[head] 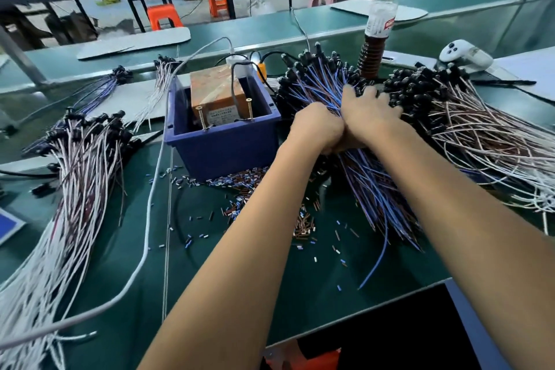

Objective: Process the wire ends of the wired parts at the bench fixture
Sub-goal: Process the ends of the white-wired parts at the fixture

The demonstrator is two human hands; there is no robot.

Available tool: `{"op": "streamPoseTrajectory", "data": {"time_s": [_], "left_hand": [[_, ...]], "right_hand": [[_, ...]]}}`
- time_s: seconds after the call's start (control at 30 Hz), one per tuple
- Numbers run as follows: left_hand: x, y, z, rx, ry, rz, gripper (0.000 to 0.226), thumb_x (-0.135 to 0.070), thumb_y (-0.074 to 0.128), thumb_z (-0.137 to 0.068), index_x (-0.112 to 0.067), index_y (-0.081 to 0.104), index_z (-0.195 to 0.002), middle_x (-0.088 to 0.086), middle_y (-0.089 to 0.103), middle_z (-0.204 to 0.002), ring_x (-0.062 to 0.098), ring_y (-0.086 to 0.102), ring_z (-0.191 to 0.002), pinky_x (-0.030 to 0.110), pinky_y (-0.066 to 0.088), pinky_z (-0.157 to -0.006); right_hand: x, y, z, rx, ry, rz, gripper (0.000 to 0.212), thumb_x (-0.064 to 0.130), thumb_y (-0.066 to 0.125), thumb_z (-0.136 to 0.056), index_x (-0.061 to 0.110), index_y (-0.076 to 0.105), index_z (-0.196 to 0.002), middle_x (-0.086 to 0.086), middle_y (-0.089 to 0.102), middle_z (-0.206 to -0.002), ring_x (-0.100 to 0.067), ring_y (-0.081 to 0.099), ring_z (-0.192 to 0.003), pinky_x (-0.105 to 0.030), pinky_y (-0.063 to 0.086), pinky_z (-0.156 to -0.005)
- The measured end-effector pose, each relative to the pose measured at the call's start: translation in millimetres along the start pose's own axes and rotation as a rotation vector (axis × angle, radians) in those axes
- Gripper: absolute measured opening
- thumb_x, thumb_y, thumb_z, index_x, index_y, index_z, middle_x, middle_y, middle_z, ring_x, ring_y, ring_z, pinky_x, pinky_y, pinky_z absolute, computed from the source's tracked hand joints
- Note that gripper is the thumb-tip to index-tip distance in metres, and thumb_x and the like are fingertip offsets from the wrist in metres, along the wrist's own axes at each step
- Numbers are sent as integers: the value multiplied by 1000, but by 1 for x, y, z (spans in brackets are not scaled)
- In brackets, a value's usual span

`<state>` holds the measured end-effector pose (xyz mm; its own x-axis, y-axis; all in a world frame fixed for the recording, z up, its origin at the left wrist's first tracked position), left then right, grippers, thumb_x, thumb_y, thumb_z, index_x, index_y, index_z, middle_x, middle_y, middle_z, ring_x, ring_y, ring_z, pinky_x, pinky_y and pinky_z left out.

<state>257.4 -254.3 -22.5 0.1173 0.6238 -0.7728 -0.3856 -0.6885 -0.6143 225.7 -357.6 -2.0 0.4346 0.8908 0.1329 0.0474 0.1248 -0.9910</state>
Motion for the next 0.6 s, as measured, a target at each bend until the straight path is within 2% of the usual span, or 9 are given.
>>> {"op": "streamPoseTrajectory", "data": {"time_s": [0.07, 0.17, 0.23, 0.3, 0.37, 0.43, 0.53, 0.6], "left_hand": [[5, -14, 12, 18, 13, 149, 18, -4, 50, -94, 0, 63, -81, 23, 74, -85, 35, 76, -74, 39, 63, -62], [21, -38, 41, 38, 55, 346, 21, -3, 50, -98, 3, 64, -83, 18, 72, -81, 27, 75, -68, 38, 63, -64], [36, -50, 64, 99, 102, 430, 26, 8, 45, -93, 4, 70, -87, 15, 75, -81, 31, 76, -75, 43, 65, -73], [52, -66, 85, 147, 126, 455, 35, 16, 40, -87, 4, 71, -97, 14, 73, -83, 31, 74, -76, 41, 65, -74], [77, -87, 102, 167, 91, 415, 40, 20, 36, -87, 6, 65, -110, 20, 71, -88, 29, 72, -74, 36, 64, -67], [109, -113, 116, 146, 5, 298, 42, 21, 32, -87, 6, 61, -114, 21, 70, -87, 26, 72, -67, 27, 58, -56], [155, -147, 135, 127, -156, 27, 43, 19, 26, -85, 8, 61, -107, 19, 69, -74, 25, 70, -56, 29, 56, -49], [180, -168, 145, 144, -263, -118, 40, 18, 27, -86, 10, 63, -103, 24, 70, -77, 27, 71, -53, 31, 56, -47]], "right_hand": [[19, -20, 10, -106, -41, 2, 48, 16, 49, -101, 13, 38, -148, -25, 37, -150, -47, 35, -139, -61, 35, -108], [50, -38, 35, -160, -139, -38, 47, 18, 61, -94, 19, 53, -140, -21, 45, -140, -44, 43, -131, -56, 43, -103], [73, -41, 55, -176, -195, -55, 50, 17, 70, -88, 20, 59, -136, -19, 44, -137, -42, 45, -128, -51, 48, -99], [98, -42, 79, -242, -262, -116, 45, 12, 71, -84, 19, 63, -128, -18, 44, -134, -39, 48, -122, -46, 50, -95], [131, -39, 106, -297, -373, -207, 37, 10, 70, -83, 18, 64, -119, -14, 50, -126, -37, 54, -113, -42, 51, -88], [165, -28, 131, -288, -483, -301, 26, 14, 72, -84, 21, 67, -109, -8, 58, -114, -34, 62, -101, -40, 52, -79], [211, -7, 150, -202, -575, -416, 15, 17, 72, -82, 21, 70, -97, -5, 69, -99, -35, 67, -89, -42, 57, -74], [242, 12, 154, -84, -605, -462, 12, 22, 72, -82, 20, 73, -94, -7, 73, -94, -35, 69, -87, -42, 59, -74]]}}
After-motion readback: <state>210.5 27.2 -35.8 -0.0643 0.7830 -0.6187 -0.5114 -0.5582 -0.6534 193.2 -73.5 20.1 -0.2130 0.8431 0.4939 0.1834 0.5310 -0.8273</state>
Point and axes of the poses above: each hand's wrist, its own z-axis away from the middle knuckle, its own y-axis out of the palm, x = y × z, the point moved 9 cm from there along -z, towards the middle knuckle
